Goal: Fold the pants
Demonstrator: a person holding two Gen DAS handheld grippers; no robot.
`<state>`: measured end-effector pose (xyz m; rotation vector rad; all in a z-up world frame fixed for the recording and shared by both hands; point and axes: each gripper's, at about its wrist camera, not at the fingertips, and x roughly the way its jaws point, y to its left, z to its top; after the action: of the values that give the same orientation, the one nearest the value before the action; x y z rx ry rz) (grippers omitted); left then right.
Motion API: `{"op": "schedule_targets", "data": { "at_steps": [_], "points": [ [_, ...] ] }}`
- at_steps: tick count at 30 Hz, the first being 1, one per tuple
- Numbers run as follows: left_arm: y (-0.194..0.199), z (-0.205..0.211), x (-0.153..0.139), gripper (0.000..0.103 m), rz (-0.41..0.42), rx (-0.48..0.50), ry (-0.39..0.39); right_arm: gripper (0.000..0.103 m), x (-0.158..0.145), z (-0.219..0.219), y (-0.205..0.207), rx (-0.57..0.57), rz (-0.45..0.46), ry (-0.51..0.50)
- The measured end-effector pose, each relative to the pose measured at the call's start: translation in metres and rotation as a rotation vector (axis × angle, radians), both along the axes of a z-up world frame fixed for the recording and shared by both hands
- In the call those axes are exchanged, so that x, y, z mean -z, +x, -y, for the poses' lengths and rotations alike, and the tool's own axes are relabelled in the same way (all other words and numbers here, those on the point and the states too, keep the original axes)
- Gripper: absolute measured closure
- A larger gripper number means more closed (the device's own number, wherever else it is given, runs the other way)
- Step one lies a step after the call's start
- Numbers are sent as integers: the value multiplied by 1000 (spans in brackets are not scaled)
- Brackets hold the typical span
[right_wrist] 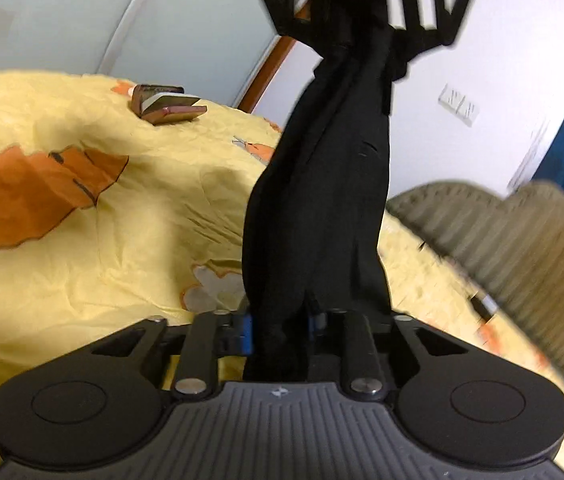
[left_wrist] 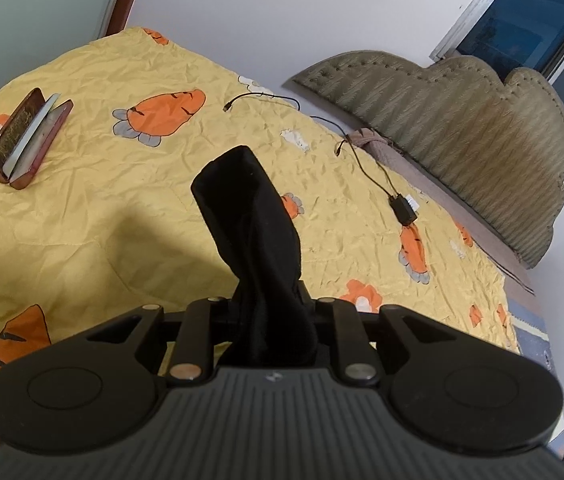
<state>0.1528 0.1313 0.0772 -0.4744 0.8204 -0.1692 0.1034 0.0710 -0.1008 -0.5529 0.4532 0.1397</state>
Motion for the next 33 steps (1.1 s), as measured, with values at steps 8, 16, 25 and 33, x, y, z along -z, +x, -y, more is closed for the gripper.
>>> {"op": "schedule_targets", "data": {
  "at_steps": [8, 16, 25, 33],
  "points": [
    [-15, 27, -28, 85, 58, 37, 22, 93, -32, 46, -19, 50, 46, 182],
    [-37, 97, -57, 85, 119, 101, 55, 93, -52, 105, -36, 106, 57, 387],
    [-49, 195, -56, 85, 132, 225, 140, 93, -45, 178, -51, 185, 13, 726],
    [-48, 274, -30, 84, 97, 349, 215, 93, -27, 222, -60, 244, -22, 935]
  ]
}}
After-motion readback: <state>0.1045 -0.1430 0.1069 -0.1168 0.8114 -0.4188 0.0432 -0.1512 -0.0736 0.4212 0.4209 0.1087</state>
